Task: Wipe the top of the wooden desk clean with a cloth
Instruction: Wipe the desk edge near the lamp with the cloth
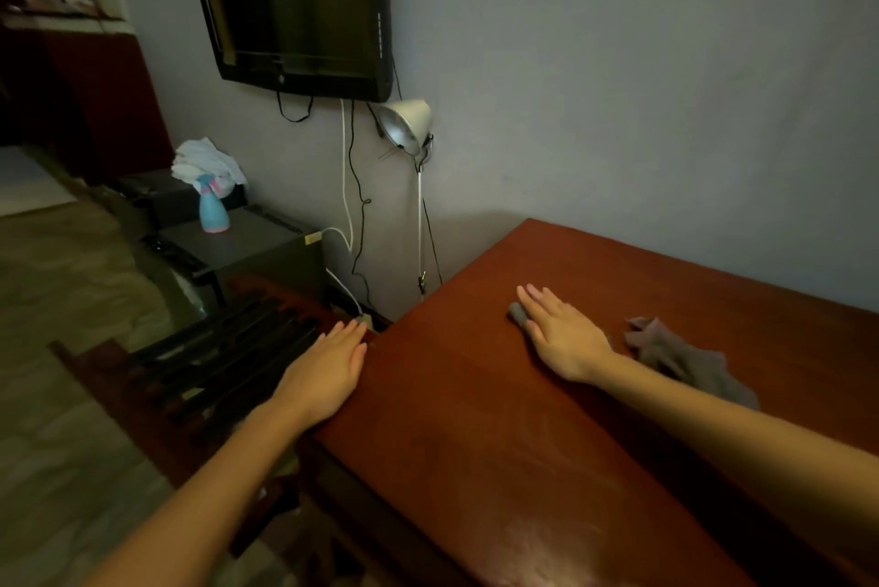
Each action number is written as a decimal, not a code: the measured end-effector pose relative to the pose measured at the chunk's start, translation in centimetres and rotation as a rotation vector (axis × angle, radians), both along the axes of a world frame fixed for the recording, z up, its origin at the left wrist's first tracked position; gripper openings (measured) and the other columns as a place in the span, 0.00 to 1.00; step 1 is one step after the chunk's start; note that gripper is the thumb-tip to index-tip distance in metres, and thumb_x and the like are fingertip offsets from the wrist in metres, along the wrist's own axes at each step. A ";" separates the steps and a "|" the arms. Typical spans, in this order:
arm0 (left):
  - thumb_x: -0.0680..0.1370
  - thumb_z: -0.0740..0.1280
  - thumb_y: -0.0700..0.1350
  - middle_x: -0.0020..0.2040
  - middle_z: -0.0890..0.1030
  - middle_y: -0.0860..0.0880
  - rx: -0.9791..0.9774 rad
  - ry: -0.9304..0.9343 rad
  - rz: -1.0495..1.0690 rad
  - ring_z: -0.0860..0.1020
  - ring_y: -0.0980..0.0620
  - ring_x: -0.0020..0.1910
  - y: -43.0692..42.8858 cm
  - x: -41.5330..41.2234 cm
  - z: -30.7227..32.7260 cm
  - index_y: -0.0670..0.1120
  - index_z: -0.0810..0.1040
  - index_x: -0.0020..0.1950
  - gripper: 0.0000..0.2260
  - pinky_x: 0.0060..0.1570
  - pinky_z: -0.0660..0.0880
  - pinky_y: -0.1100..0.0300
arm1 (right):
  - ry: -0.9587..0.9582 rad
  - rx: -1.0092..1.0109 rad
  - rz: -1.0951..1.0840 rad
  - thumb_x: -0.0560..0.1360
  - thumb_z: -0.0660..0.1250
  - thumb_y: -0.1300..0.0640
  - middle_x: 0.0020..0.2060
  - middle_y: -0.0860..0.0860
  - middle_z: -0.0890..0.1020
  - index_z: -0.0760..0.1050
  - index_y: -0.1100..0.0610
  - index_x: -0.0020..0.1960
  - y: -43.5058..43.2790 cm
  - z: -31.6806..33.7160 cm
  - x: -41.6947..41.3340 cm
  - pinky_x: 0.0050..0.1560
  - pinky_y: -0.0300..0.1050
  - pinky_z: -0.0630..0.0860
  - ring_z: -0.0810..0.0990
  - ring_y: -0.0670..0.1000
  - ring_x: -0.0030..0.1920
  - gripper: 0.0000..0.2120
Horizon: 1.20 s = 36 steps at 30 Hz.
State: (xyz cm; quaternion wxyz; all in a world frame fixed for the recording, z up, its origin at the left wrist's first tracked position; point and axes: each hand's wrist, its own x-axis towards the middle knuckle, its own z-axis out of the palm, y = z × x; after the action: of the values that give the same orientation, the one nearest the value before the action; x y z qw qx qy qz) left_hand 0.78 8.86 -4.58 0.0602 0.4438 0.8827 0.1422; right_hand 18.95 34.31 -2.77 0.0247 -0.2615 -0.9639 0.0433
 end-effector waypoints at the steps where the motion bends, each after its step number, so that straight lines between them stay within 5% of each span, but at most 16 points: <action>1: 0.85 0.45 0.50 0.79 0.52 0.49 -0.002 0.009 -0.004 0.49 0.53 0.77 0.0 0.1 0.0 0.47 0.50 0.78 0.22 0.74 0.45 0.60 | 0.007 0.004 0.056 0.83 0.45 0.49 0.78 0.49 0.47 0.44 0.51 0.78 -1.9 -0.1 0.0 0.76 0.47 0.47 0.45 0.50 0.77 0.25; 8: 0.84 0.46 0.52 0.79 0.50 0.50 0.002 0.012 -0.069 0.48 0.55 0.77 -0.9 0.7 -0.4 0.47 0.47 0.79 0.24 0.75 0.46 0.60 | 0.081 -0.017 0.363 0.83 0.47 0.50 0.77 0.48 0.53 0.49 0.50 0.78 -9.5 -0.5 -6.6 0.76 0.48 0.49 0.49 0.49 0.77 0.24; 15: 0.84 0.47 0.53 0.79 0.50 0.54 0.029 -0.055 -0.070 0.46 0.57 0.77 -1.4 0.6 -0.3 0.52 0.49 0.79 0.23 0.73 0.45 0.61 | 0.051 -0.036 0.223 0.83 0.45 0.49 0.77 0.51 0.55 0.51 0.50 0.78 -2.8 -0.1 -11.4 0.75 0.51 0.51 0.54 0.52 0.77 0.24; 23: 0.84 0.49 0.52 0.79 0.51 0.53 0.056 -0.083 -0.069 0.47 0.57 0.77 -1.5 0.8 0.0 0.55 0.49 0.79 0.23 0.74 0.47 0.59 | 0.038 -0.001 0.048 0.83 0.44 0.47 0.77 0.50 0.53 0.48 0.50 0.78 1.6 -0.2 -4.7 0.76 0.49 0.51 0.52 0.51 0.77 0.24; 30: 0.84 0.46 0.51 0.79 0.52 0.51 0.006 -0.042 -0.067 0.49 0.54 0.77 -1.0 1.1 -0.2 0.53 0.47 0.79 0.22 0.75 0.48 0.56 | 0.014 0.047 0.155 0.83 0.45 0.49 0.78 0.49 0.47 0.43 0.53 0.78 -7.7 -0.3 0.6 0.76 0.45 0.45 0.45 0.49 0.77 0.26; 36: 0.84 0.47 0.51 0.78 0.55 0.50 0.020 -0.016 -0.022 0.52 0.54 0.77 -1.1 1.3 -0.3 0.50 0.49 0.79 0.23 0.74 0.49 0.57 | 0.081 0.000 0.357 0.83 0.46 0.51 0.78 0.49 0.50 0.46 0.53 0.78 -14.2 -0.9 -4.2 0.77 0.47 0.47 0.46 0.49 0.77 0.25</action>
State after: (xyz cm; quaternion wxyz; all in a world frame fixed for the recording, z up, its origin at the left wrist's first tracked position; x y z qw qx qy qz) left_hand 2.12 7.72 -4.90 0.0645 0.4530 0.8758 0.1539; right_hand 14.70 20.07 -3.63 0.0552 -0.0843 -0.9932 0.0574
